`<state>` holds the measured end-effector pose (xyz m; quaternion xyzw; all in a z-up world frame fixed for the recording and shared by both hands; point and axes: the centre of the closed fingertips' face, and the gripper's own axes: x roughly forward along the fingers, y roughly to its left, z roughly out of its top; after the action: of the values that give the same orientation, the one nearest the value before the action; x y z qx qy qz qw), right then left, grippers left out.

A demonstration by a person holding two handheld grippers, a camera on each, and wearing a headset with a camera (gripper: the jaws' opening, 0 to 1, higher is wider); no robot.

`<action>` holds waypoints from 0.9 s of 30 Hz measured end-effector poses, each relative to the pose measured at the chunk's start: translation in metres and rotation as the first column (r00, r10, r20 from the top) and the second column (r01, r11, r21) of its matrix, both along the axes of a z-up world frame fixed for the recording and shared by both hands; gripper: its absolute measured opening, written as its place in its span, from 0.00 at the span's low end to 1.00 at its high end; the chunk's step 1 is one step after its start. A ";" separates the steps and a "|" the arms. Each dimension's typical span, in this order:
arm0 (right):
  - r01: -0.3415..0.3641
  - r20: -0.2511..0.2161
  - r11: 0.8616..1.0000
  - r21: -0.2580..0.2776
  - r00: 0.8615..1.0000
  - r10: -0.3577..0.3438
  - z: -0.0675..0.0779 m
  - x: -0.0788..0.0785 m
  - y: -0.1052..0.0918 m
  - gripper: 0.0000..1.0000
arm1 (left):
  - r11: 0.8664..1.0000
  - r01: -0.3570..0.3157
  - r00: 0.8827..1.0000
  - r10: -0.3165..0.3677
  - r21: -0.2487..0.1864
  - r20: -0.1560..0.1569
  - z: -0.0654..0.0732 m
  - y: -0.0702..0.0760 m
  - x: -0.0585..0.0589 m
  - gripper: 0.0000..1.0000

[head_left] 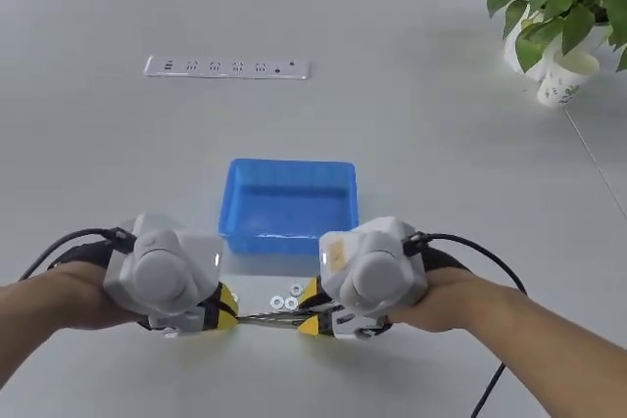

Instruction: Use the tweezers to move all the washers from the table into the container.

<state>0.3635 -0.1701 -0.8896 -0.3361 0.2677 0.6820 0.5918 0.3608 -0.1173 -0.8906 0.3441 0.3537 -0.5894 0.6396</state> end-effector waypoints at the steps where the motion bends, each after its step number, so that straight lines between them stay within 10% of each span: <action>1: -0.005 0.001 1.000 -0.003 1.000 0.005 0.000 0.000 0.000 0.14 | 1.000 -0.002 1.000 0.002 -0.001 -0.001 0.000 0.000 0.000 0.05; 27: 0.011 0.008 1.000 -0.019 1.000 -0.011 -0.002 -0.002 -0.001 0.09 | 1.000 0.016 1.000 -0.016 0.019 0.011 0.006 0.000 0.000 0.05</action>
<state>0.3617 -0.1715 -0.8915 -0.3427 0.2736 0.6749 0.5935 0.3604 -0.1170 -0.8849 0.3563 0.3530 -0.5893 0.6334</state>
